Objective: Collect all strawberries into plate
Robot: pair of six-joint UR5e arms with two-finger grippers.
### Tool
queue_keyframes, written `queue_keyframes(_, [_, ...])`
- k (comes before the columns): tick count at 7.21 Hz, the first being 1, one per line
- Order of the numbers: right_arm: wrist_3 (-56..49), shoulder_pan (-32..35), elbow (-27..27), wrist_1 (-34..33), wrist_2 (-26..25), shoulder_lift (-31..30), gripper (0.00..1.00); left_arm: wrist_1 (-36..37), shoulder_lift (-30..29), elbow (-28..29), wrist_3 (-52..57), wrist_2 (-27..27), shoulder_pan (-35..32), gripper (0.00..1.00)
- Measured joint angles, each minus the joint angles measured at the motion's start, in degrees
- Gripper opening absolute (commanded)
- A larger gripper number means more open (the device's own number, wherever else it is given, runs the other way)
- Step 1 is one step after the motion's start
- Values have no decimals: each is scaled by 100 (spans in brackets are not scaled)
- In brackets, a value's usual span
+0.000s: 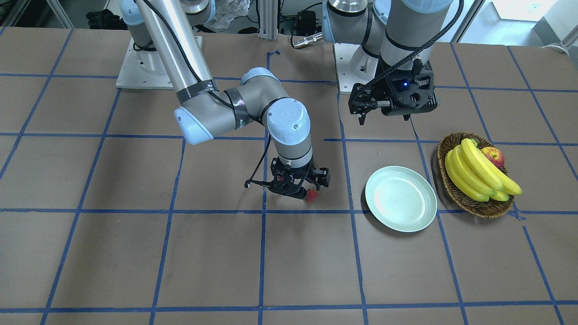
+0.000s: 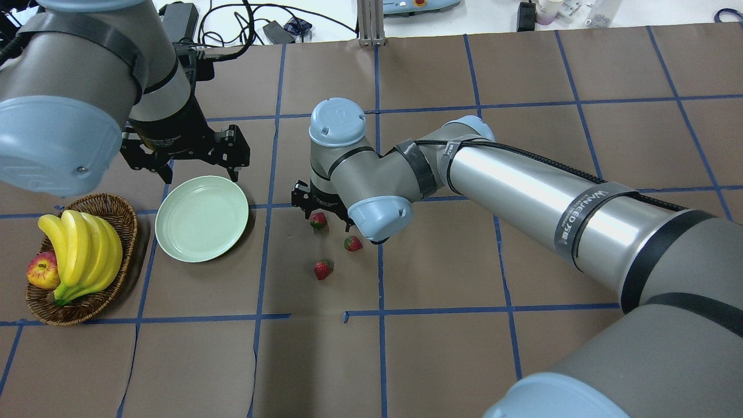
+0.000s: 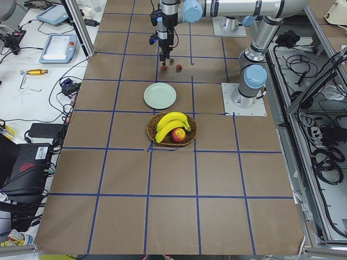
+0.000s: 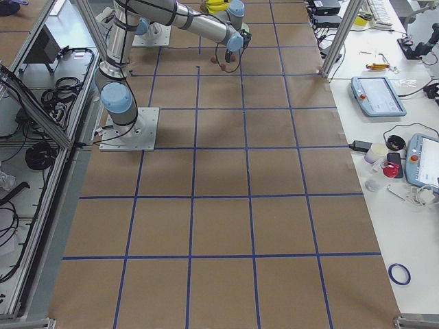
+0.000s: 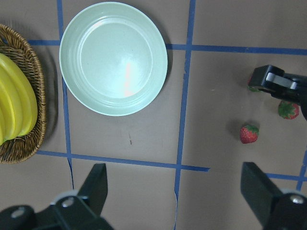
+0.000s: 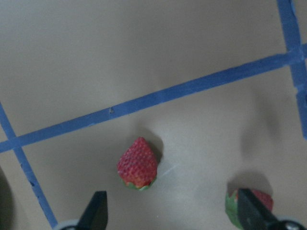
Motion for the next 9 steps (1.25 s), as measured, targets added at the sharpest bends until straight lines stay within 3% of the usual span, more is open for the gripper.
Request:
queue_keyframes(3, [-846,-259,-59,864,-755,-761,100,20,-14,13,0,-23,-12,100])
queue_keyframes(7, [-2850,-1497,-67,2586,-1789,-1816,100,41,-68,1,-37,-46,-69,100])
queue_keyframes(9, [-3436,-2031,-64,2824,-2370,-2085,100,140,-144,-9,-41,-87,-79,100])
